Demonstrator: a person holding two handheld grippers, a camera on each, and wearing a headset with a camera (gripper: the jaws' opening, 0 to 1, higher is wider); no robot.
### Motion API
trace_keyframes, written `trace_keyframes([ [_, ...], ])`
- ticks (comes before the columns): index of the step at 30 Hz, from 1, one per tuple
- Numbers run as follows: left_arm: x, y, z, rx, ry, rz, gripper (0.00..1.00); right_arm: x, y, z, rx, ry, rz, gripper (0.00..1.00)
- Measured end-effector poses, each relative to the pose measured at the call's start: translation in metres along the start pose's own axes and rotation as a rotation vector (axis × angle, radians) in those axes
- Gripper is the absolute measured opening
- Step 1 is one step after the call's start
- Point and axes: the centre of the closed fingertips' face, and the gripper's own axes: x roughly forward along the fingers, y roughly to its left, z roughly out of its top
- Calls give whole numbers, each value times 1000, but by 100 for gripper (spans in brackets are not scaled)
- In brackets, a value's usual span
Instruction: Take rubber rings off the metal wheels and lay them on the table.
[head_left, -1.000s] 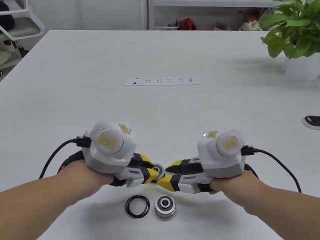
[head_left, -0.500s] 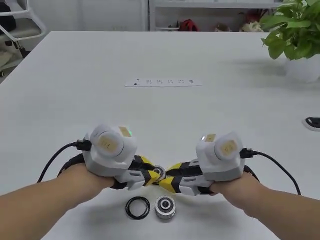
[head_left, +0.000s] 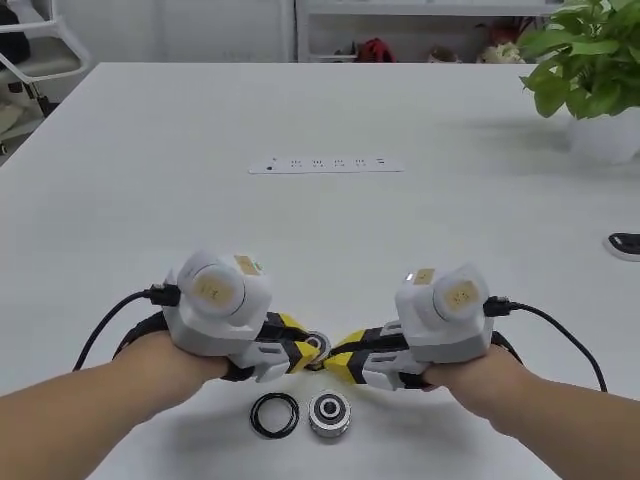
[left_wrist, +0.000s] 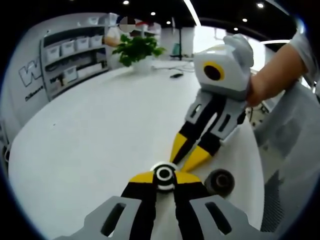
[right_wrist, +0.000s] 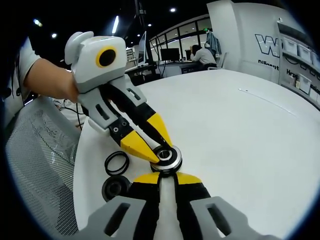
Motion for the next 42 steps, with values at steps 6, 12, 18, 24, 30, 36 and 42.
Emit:
trace_keyframes([
  [6, 0, 0, 0, 5, -2, 3, 13, -1, -2, -1, 39, 0, -6, 0],
  [12, 0, 1, 0, 21, 2, 15, 13, -2, -6, 1, 102, -24, -22, 0],
  [18, 0, 3, -1, 17, 7, 28, 12, -6, -14, 6, 186, -66, -44, 0],
  [24, 0, 3, -1, 14, 6, 32, 12, -9, -16, 13, 242, -108, -47, 0],
  [30, 0, 3, -1, 15, 9, 36, 12, -9, -15, 15, 253, -123, -44, 0],
  [36, 1, 3, -1, 18, 11, 39, 12, -9, -12, 17, 259, -123, -38, 0],
  [42, 1, 3, -1, 20, 13, 42, 12, -8, -9, 19, 254, -118, -27, 0],
])
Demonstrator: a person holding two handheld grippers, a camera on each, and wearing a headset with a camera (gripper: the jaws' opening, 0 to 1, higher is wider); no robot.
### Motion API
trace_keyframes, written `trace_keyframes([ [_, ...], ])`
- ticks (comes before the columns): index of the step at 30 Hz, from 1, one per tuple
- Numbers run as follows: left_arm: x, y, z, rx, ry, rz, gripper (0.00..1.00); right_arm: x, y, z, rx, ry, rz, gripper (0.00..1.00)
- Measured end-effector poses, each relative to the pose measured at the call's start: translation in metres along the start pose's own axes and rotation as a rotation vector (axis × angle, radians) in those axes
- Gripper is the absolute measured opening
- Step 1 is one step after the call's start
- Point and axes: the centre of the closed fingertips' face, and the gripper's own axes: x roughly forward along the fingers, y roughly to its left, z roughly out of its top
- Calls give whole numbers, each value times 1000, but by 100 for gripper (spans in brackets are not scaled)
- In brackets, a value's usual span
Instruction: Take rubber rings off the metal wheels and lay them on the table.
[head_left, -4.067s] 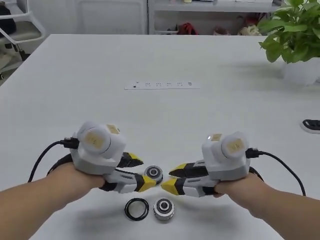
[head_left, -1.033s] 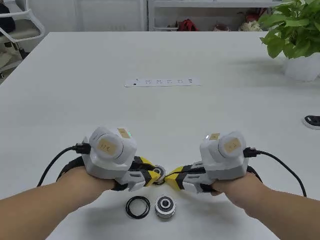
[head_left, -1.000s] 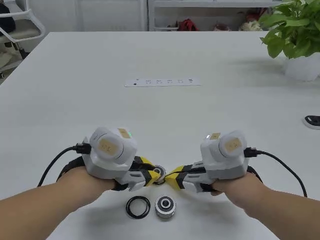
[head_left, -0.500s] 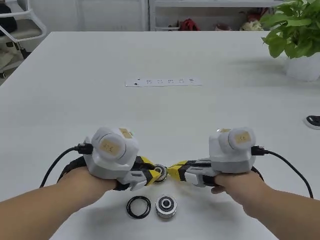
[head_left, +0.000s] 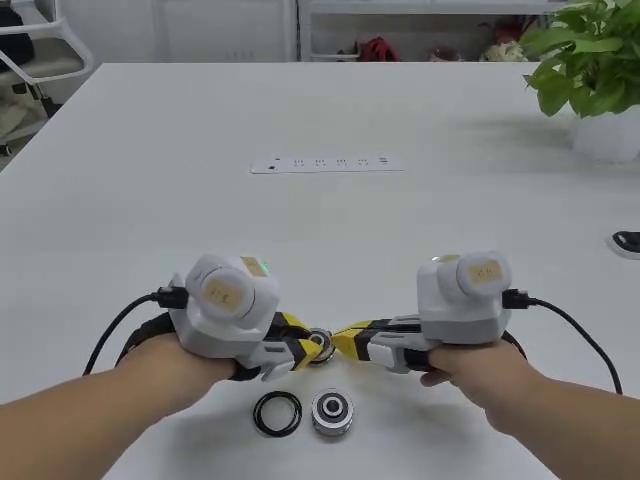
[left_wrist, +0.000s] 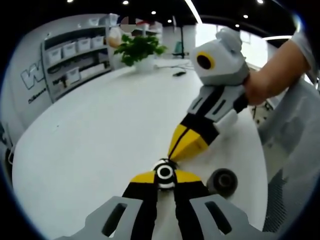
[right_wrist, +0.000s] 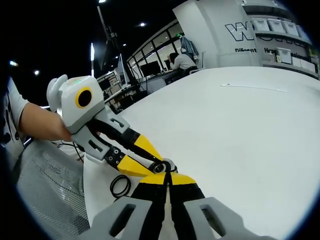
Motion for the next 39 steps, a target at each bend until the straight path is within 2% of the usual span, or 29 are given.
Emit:
trace_keyframes([
  [7, 0, 0, 0, 2, 2, 0, 12, 1, 7, 2, -26, 3, 28, 0],
  [8, 0, 0, 1, 1, -1, 3, 12, 3, 37, 13, 29, -61, 178, 0],
  [9, 0, 0, 0, -2, 2, 6, 12, 3, 33, 29, 30, -116, 130, 0],
  [10, 0, 0, 1, 0, 0, 4, 12, 4, 38, 30, 4, -94, 133, 0],
  [11, -1, 1, 1, 1, -2, 6, 12, 9, 48, 32, -80, -69, 157, 0],
  [13, -1, 1, 1, -3, -2, 7, 12, 12, 51, 35, -97, -75, 143, 0],
  [15, -1, 1, 1, -4, -1, 9, 12, 11, 47, 33, -89, -80, 137, 0],
  [20, 0, 1, 1, -5, 0, 12, 12, 3, 24, 20, -80, -55, 80, 0],
  [25, 0, 1, 2, -3, 0, 12, 12, -4, 6, 18, -57, -63, 43, 0],
  [31, 1, 1, 2, -2, 0, 12, 12, -4, 0, 8, -74, -34, 22, 0],
  [39, 1, 1, 1, -4, -2, 12, 12, -2, 0, -4, -120, 10, 39, 15],
])
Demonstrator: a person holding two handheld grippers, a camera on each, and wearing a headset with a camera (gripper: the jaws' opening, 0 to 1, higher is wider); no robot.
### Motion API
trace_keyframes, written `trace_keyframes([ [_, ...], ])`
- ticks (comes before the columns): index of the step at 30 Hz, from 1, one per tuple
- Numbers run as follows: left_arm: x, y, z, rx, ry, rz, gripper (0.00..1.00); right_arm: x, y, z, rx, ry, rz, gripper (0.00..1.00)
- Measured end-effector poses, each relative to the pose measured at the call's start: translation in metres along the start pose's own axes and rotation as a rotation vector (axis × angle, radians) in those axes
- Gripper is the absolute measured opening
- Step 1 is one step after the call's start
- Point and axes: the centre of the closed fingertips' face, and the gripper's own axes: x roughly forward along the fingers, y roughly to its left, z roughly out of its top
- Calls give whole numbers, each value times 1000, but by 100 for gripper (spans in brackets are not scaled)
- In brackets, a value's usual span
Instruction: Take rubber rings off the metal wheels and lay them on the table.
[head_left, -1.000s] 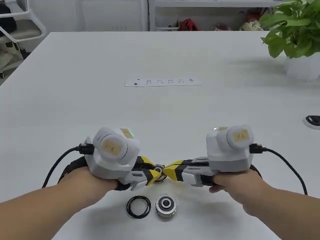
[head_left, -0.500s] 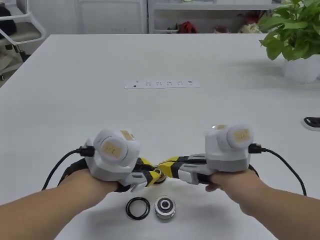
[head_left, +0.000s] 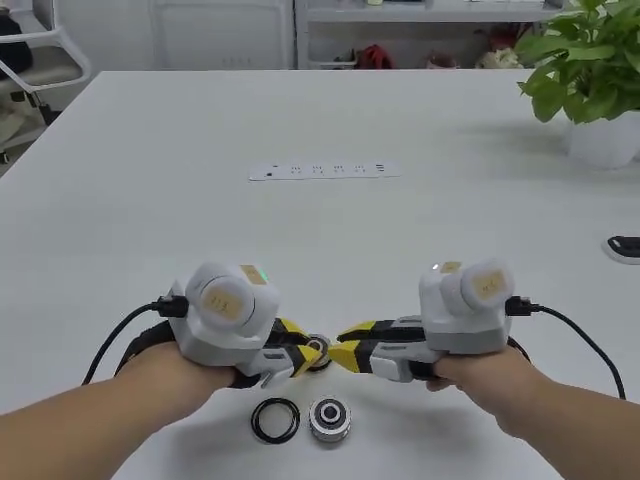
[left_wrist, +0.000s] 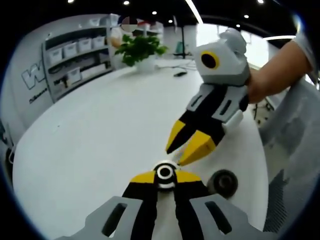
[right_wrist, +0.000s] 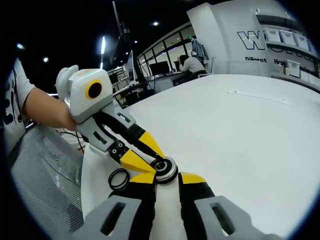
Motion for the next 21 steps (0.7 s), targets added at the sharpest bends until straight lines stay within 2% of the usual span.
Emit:
trace_keyframes([
  [4, 0, 0, 0, -1, -1, 1, 12, 3, 2, -8, -51, 34, 4, 22],
  [10, 0, -1, 0, -2, -1, 3, 12, 10, 7, -9, -121, 53, -4, 24],
  [16, 0, -1, -1, -3, -1, 3, 12, 14, 4, -9, -138, 61, -23, 23],
  [21, 0, -1, -1, -3, -2, 3, 12, 15, 5, -10, -130, 64, -18, 21],
])
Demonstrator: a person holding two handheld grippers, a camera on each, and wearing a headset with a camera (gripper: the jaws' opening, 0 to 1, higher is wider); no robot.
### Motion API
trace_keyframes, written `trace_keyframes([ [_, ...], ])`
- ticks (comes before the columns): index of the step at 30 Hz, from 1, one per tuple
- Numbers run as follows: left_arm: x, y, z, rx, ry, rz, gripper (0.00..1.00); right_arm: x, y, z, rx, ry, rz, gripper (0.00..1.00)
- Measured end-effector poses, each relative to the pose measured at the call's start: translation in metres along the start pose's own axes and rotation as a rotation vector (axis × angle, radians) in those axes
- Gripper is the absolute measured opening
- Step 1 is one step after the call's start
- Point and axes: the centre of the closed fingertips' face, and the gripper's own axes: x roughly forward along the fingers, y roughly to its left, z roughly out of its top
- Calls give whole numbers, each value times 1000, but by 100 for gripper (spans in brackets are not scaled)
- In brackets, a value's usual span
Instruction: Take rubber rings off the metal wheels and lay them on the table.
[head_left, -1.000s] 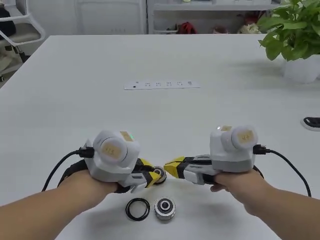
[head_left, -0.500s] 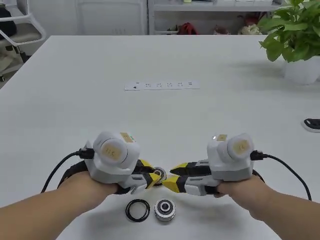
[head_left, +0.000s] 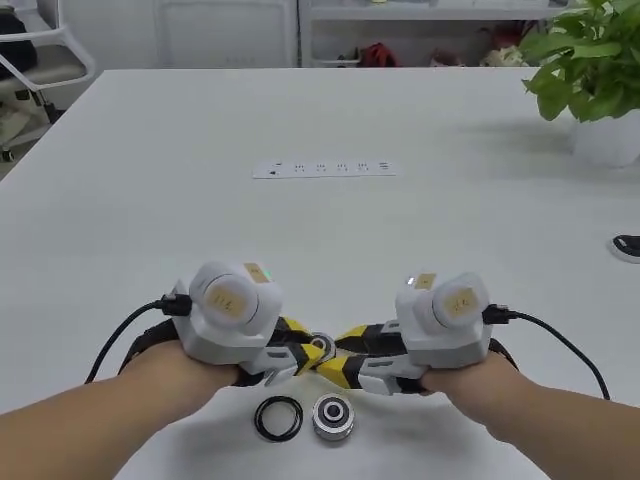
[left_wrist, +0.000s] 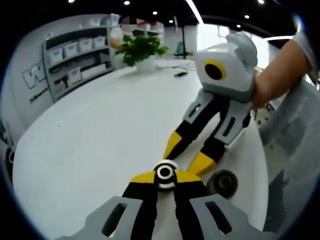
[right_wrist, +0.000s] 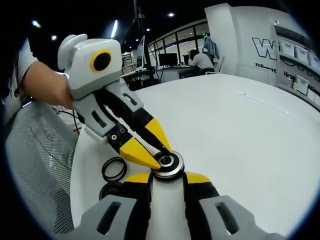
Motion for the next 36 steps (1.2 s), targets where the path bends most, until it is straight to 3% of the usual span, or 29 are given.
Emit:
trace_keyframes([
  [22, 0, 0, 1, -16, -8, 2, 12, -6, -1, -4, 63, 2, 10, 12],
  [26, 1, 0, 0, -18, -8, 2, 12, -7, -4, -7, 75, 11, 6, 1],
  [30, 1, 1, 1, -22, -10, 5, 12, -7, -4, -7, 81, 9, 2, 0],
  [36, 1, 0, 1, -18, -10, 12, 12, -7, -8, -5, 183, -21, -10, 0],
])
